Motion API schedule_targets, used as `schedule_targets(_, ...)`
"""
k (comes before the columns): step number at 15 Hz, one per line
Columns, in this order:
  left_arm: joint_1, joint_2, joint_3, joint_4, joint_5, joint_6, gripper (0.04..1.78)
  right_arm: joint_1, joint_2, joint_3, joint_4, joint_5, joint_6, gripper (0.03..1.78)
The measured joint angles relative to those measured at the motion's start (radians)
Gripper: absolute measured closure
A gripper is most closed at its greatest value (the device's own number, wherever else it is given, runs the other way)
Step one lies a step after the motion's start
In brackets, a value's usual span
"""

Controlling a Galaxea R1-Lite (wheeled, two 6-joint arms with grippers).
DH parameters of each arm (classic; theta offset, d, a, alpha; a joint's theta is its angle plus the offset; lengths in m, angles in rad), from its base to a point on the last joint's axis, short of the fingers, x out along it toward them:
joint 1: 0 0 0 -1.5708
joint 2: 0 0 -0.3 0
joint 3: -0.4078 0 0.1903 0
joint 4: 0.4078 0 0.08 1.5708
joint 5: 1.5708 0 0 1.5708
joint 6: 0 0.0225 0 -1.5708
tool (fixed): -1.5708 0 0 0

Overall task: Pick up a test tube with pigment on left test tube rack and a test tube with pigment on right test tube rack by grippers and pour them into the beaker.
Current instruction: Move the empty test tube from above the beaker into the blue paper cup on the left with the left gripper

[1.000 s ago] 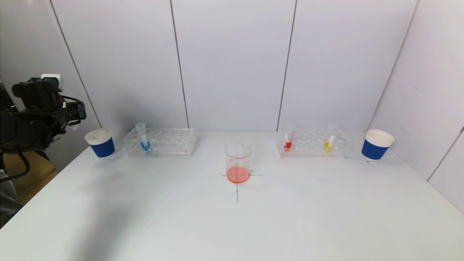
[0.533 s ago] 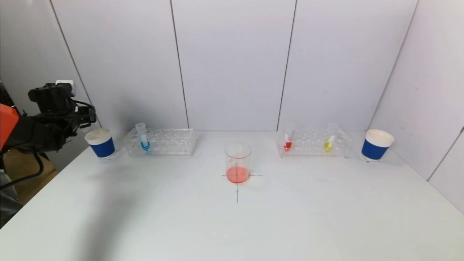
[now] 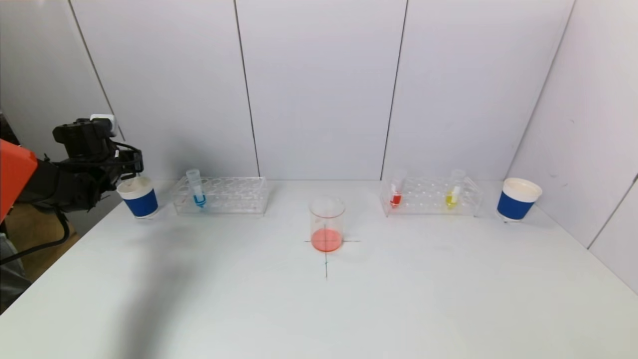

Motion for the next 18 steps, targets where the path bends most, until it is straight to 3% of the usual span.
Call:
schedule_targets(5, -0.006, 0.003, 0.061, -0.104, 0.000, 0.008, 1.37, 0.000, 0.000, 0.000, 0.000, 0.001, 0.000, 0.05)
schedule_targets(18, -0.007, 0.005, 0.097, -0.110, 0.000, 0.004, 1.37, 0.000, 0.000, 0.000, 0.000, 0.001, 0.000, 0.05)
